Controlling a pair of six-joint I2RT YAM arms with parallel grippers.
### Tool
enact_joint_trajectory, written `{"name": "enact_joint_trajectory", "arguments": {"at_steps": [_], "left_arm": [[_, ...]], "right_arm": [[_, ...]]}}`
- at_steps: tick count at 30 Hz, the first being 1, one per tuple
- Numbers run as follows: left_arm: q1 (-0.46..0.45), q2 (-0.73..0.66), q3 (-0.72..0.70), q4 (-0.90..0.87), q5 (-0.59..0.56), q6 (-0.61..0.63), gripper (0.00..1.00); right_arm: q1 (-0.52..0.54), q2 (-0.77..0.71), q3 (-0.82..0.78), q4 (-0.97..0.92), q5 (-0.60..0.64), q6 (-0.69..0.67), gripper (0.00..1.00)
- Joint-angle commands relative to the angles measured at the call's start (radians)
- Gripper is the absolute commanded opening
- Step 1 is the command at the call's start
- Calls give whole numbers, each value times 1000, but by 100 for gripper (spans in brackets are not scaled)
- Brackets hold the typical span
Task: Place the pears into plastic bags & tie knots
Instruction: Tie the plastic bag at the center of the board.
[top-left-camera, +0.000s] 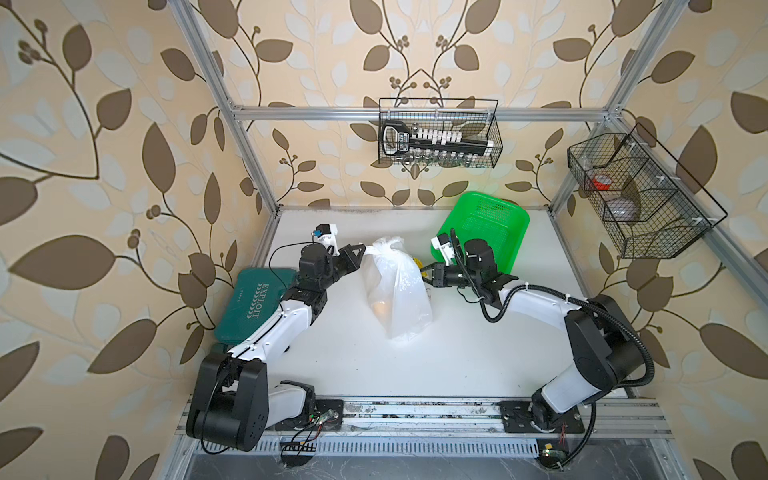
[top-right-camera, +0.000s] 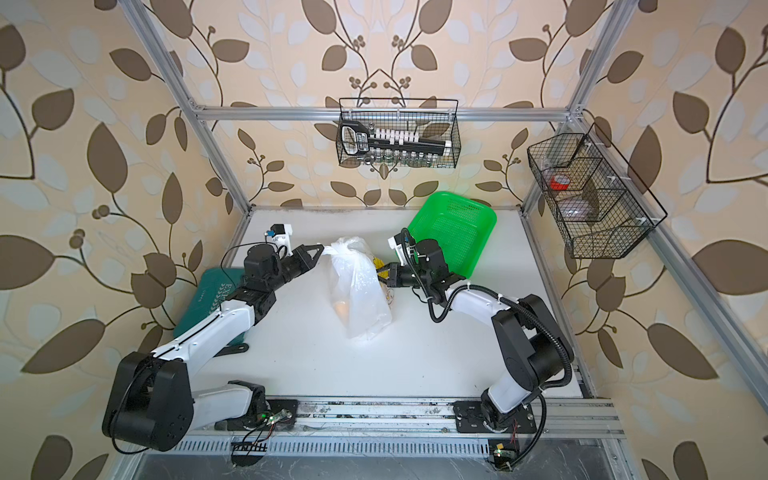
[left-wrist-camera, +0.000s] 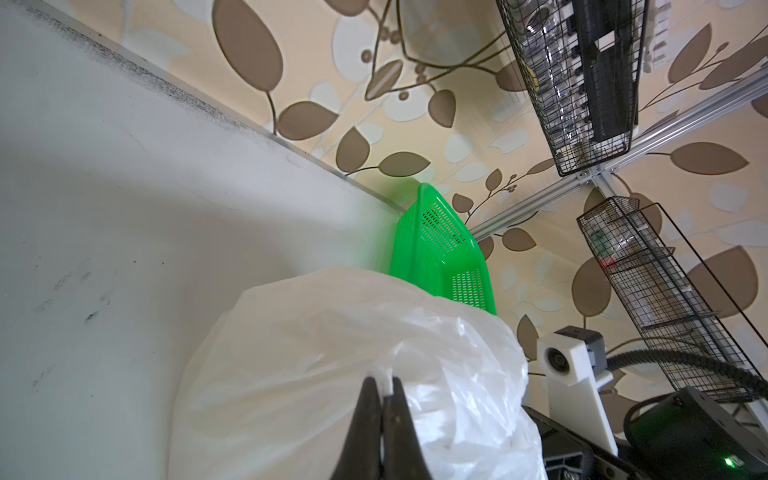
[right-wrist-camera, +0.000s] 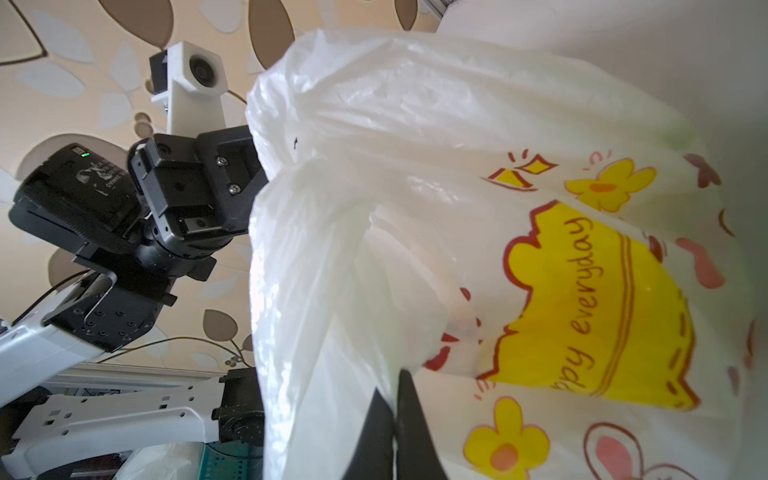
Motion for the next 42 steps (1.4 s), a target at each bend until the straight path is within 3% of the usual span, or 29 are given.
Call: {"name": "enact_joint_trajectory", "arguments": {"at_steps": [1,5,13,18,29,30,32,34,35,39,42], "left_arm": [[-5,-14,42,7,-7,24,0],[-2,-34,44,-19,-44,38,0],[-2,-32,51,-44,-51,56,0],[50,-34,23,-133,-167,50,0],[83,51,-25,-131,-116,43,0],[84,48,-14,-128,-96,45,7],[81,27,2,-131,-73,50,49],[81,-15,22,-159,-70,60,92],[81,-43,40,-190,-72,74,98],[81,-133,136,-372,-126,147,99],[81,-166,193,-498,-226,200,99]], "right_arm": [[-57,-53,-55,-19,61,9,0],[-141,-114,-149,-35,111,34,0],[-154,-163,-237,-17,164,75,0],[-198,-189,-334,8,218,143,0],[-236,-207,-364,10,183,148,0],[-237,-217,-357,-6,187,141,0],[-238,-242,-342,-51,194,130,0],[-242,-282,-330,-97,207,117,24],[-246,-309,-319,-131,221,107,45],[-273,-416,-247,-320,324,18,98],[-311,-465,-173,-465,459,-67,100]]}}
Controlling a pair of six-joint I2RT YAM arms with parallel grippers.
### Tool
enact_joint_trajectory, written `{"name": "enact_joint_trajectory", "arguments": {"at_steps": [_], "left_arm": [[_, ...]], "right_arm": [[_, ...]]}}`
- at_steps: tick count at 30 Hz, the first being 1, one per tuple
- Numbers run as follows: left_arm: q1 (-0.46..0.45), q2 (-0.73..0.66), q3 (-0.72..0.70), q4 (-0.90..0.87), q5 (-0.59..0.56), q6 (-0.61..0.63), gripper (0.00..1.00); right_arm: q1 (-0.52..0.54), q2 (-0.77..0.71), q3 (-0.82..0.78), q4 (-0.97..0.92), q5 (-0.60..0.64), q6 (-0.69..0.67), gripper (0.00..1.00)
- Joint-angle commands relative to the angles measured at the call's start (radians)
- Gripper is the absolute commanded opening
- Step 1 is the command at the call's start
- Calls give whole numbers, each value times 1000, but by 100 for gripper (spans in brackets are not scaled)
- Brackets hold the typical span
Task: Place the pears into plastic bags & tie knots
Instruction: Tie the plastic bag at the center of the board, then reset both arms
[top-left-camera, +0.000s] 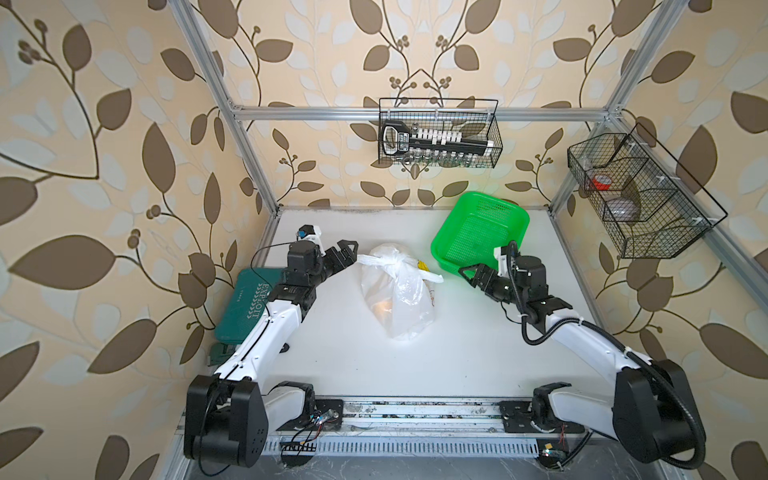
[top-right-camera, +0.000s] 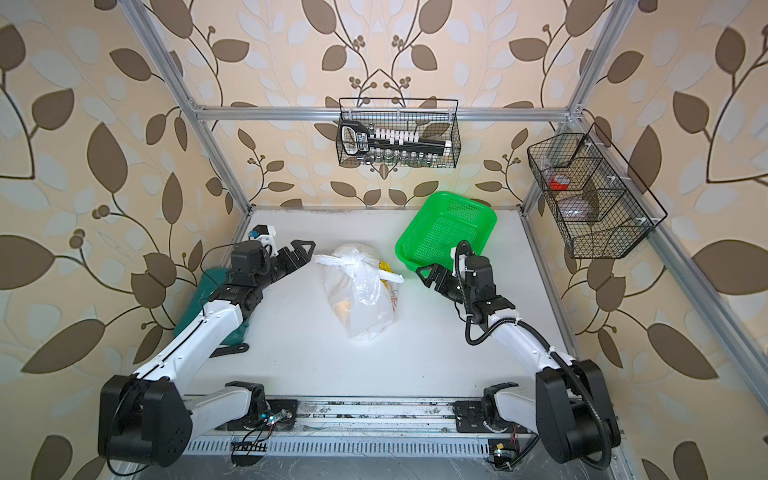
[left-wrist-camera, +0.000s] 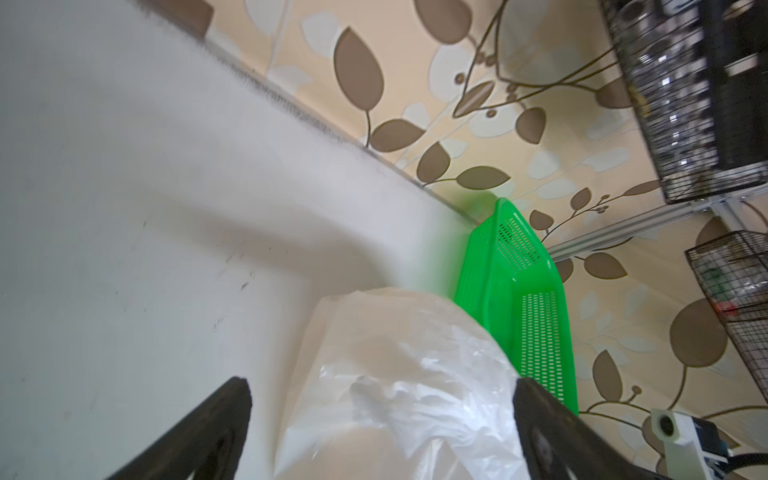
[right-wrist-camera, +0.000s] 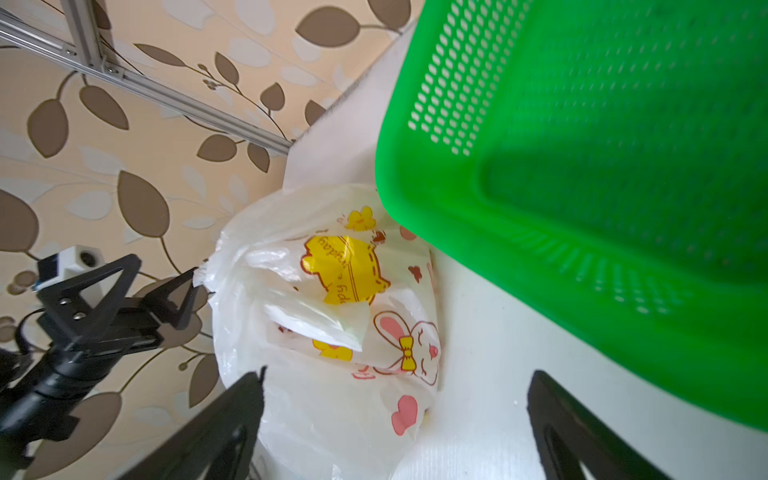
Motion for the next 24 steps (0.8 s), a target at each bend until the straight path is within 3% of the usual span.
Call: {"name": "enact_joint_trajectory", "arguments": {"at_steps": [1,4,7,9,11,15,19,24], "left_arm": [[-4,-66,69,-146,-147,111,99],[-4,-108,3,-100,-277,241,99],[-3,-151,-83,-55,-447,386,99],[-2,-172,-150,-5,-513,455,99],[-3,-167,-210,48,-550,480,99],[-3,-89,-331,244,-542,510,99],[-2,40,-473,525,-504,548,99],[1,194,-471,679,-411,584,99]], "right_arm": [[-33,-46,98,-245,250,-138,100],[-41,-79,110,-248,568,-230,100],[-41,-114,-7,-30,821,-338,100],[-42,-100,-74,120,905,-461,100],[-44,-37,-72,138,968,-534,100],[-48,71,-126,269,953,-554,100],[-50,197,-234,562,899,-601,100],[-42,294,-304,823,752,-727,100]]}}
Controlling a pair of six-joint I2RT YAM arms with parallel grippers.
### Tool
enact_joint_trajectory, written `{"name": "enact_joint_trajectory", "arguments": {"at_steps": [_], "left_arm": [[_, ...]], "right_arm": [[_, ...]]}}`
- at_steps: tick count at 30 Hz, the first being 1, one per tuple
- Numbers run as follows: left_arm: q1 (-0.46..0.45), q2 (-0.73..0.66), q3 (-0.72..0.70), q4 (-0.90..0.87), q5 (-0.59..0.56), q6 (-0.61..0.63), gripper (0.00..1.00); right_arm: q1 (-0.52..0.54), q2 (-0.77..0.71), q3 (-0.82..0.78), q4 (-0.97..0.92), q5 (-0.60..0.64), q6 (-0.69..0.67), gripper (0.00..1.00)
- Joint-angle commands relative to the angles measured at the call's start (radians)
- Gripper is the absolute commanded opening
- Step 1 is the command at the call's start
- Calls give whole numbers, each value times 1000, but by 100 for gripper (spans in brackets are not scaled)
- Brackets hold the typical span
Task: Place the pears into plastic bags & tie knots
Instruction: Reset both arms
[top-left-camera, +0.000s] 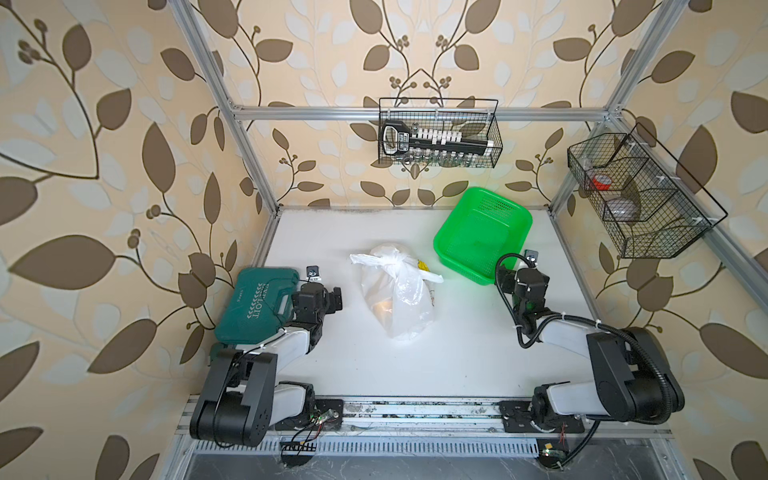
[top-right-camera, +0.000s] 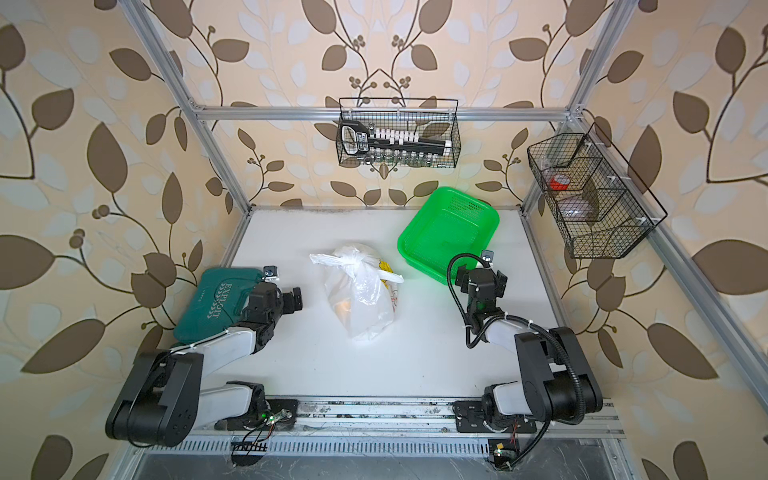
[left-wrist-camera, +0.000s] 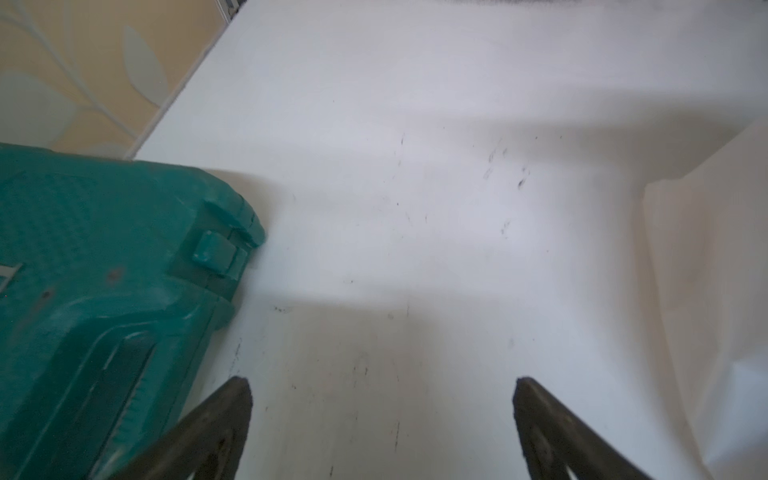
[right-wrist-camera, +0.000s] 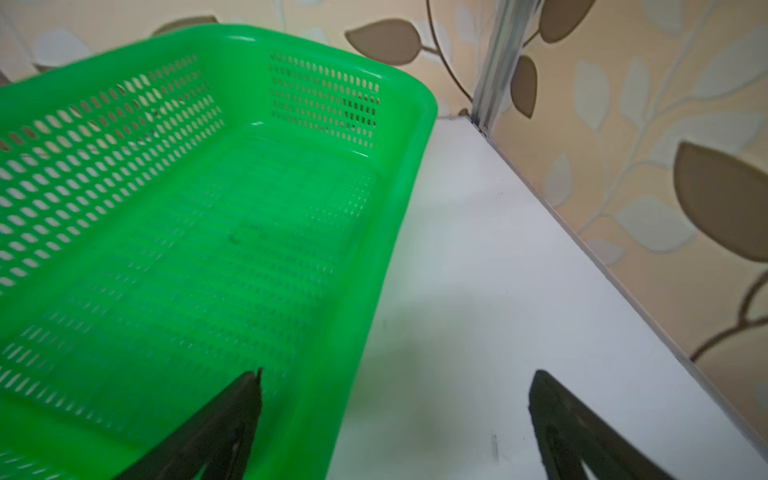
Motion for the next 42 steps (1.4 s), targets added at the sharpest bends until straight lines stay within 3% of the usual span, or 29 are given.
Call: {"name": "enact_joint_trajectory", "arguments": {"at_steps": [1,4,6,7,9,13,40,42], "left_arm": [[0,71,37,241,67,54,99],[1,202,16,384,84,67,99],[13,216,47,326,98,60,99],[20,204,59,292,116,51,99],[26,216,63,297,123,53,99],[56,220,85,257,177,39,99],[62,203,69,275,189,42,99],[60,165,13,336,301,89,99]], "right_arm": [[0,67,-92,279,-107,-130,100],[-48,50,-98,240,-214,-102,100],[-122,82,-120,296,-304,-46,100],[-122,111,-139,375,-307,-57,100],[-122,81,-119,278,-302,-48,100],[-123,88,-125,304,-302,-47,100],[-130,62,-143,312,-350,-55,100],[-129,55,-229,469,-448,-98,100]]}}
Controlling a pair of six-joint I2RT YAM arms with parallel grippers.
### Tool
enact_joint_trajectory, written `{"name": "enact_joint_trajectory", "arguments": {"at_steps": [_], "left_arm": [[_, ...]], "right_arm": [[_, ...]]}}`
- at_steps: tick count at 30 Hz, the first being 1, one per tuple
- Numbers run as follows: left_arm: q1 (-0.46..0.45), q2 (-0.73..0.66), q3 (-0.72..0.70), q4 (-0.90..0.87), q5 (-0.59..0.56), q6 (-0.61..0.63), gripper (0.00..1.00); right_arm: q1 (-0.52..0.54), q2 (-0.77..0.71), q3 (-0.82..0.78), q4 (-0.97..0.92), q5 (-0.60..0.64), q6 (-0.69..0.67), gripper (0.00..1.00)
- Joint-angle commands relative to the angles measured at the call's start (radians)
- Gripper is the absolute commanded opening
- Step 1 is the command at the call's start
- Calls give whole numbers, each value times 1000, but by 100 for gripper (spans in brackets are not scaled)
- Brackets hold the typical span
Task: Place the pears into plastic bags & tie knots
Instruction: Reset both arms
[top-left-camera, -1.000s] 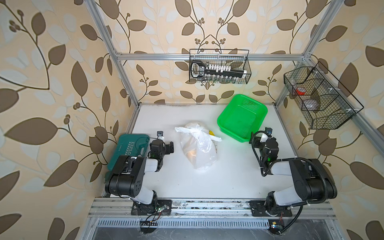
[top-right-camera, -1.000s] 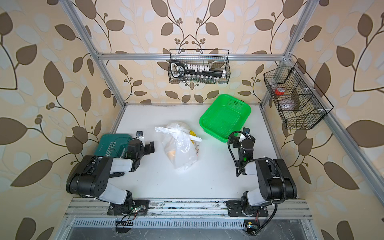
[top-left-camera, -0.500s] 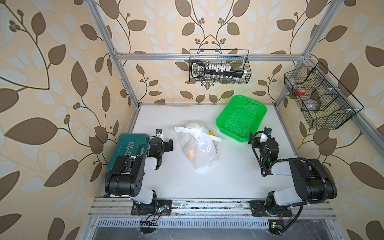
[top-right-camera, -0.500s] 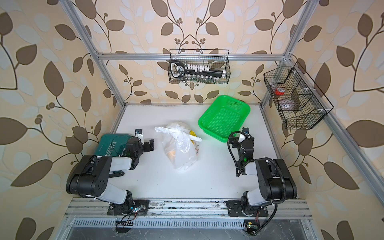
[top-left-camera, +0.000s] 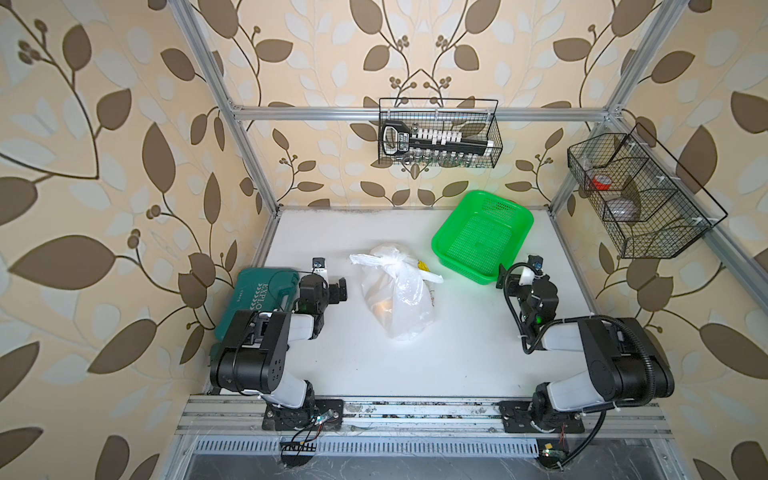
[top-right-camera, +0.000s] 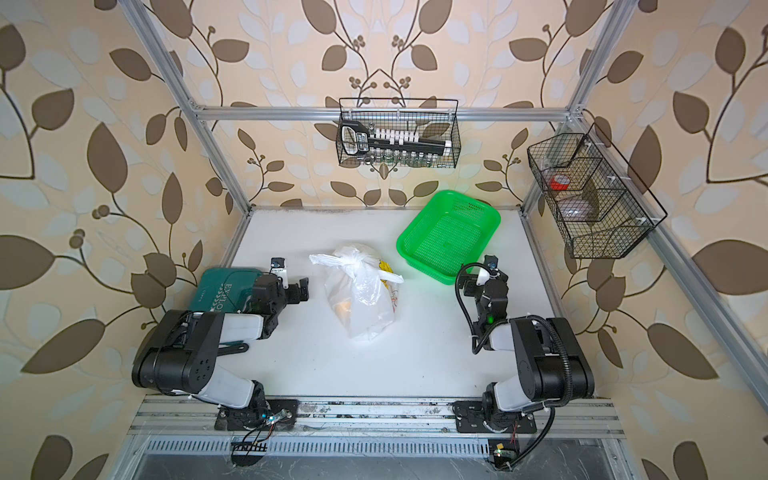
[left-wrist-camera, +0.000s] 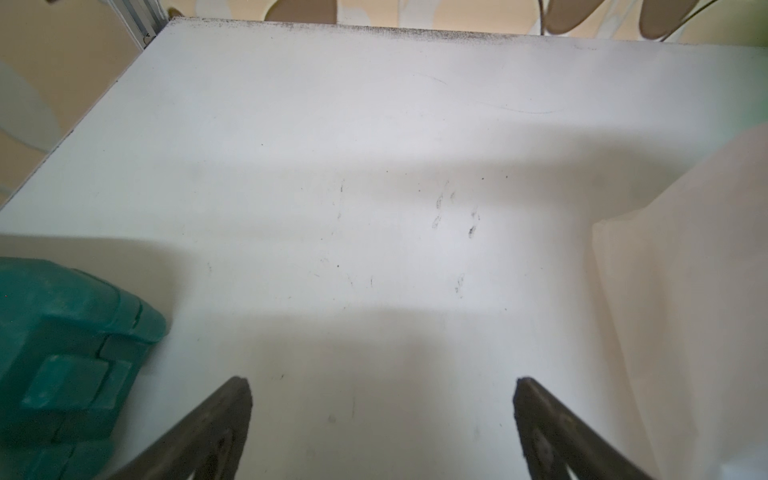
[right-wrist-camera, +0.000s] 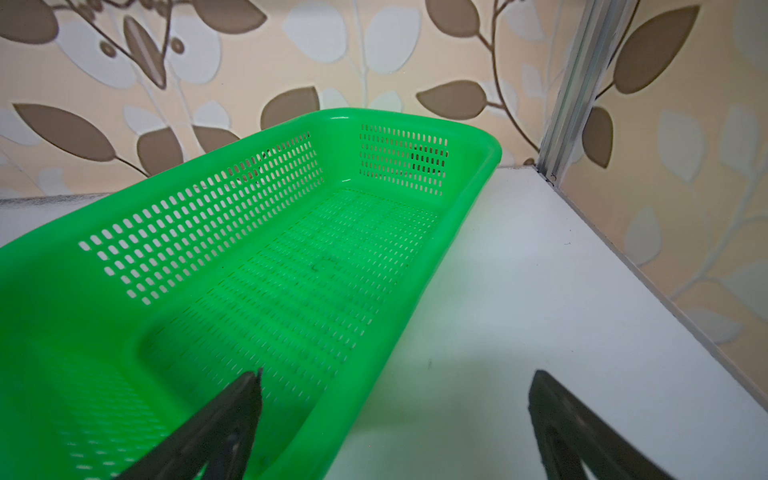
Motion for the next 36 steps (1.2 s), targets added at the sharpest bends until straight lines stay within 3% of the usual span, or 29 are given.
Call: {"name": "enact_joint_trajectory", "arguments": {"at_steps": [1,2,4,6,8,12,15,17,19,36], "left_arm": [[10,-57,-76,133,132,64,99],[6,-39,-101,204,119,61,99],[8,-39,-75,161,-5,-3,99],[17,-16,-26,95,-66,-30,99],[17,-5,26,-4,5,4,99],[18,-19,-6,49,73,33,99],[18,-42,-72,142,99,38,99],[17,-7,22,4,61,20,99],[30,-3,34,-13,74,12,99],[30,-7,27,-2,72,11,99]], "right_arm": [[8,-18,-137,185,-105,-56,100],[14,-10,-175,261,-70,-49,100],[13,-2,-174,279,9,-21,100],[13,-14,-78,93,30,-11,100],[13,16,34,-109,-37,-37,100],[-18,7,12,-74,-156,-44,100],[-27,13,28,-106,-123,-24,100],[-26,16,34,-108,-117,-24,100],[-27,17,34,-107,-117,-24,100],[-19,10,27,-99,-108,-29,100]]}}
